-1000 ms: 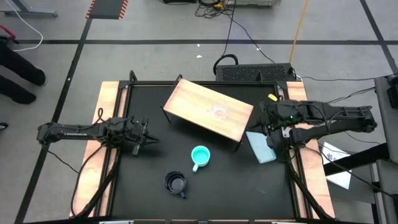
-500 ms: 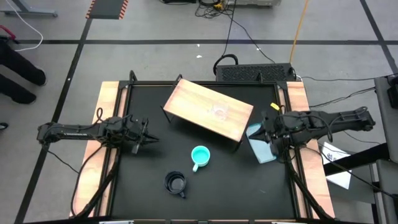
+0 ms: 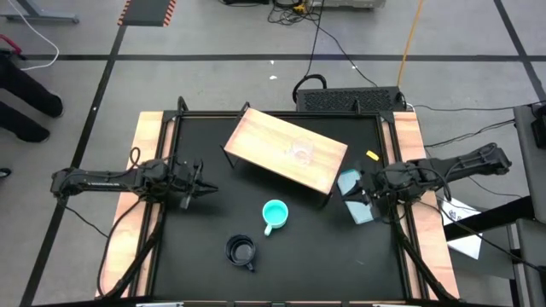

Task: Stack small to large cups/mugs on shelf
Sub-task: Put the transparent mug on the shelf

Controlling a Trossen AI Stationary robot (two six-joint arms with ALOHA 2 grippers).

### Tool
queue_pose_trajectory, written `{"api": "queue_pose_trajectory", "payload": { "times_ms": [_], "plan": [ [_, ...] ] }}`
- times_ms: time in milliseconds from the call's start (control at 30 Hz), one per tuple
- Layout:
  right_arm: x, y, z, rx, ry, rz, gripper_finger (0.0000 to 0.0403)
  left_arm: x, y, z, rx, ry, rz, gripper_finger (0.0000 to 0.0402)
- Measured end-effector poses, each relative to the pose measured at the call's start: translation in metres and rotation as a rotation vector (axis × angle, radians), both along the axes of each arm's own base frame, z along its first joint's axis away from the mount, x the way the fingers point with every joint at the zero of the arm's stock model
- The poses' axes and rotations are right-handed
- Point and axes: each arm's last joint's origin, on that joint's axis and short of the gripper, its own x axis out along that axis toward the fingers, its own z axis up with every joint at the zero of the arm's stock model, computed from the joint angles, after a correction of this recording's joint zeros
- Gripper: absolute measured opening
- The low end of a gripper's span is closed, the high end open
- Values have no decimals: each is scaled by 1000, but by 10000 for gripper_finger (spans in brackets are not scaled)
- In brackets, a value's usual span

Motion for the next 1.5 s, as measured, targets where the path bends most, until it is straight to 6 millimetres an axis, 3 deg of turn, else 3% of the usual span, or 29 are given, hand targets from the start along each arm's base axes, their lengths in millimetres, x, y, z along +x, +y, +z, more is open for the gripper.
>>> {"api": "queue_pose_trajectory", "payload": {
  "times_ms": [300, 600, 767, 900, 1500],
  "plan": [
    [-7, 5, -11, 8, -102, 35, 0, 0, 0, 7, 24, -74, 10, 33],
    [-16, 2, -43, 7, -154, 11, 0, 0, 1, 7, 74, -86, 40, 33],
    [-17, 1, -57, 37, -213, 5, 0, 0, 4, 14, 136, -162, 159, 33],
    [-17, 1, -58, 57, -291, 4, 0, -1, 7, 16, 156, -171, 243, 33],
    [-17, 2, -51, 98, -379, 9, 0, 0, 7, 14, 158, -158, 244, 33]
  ]
}}
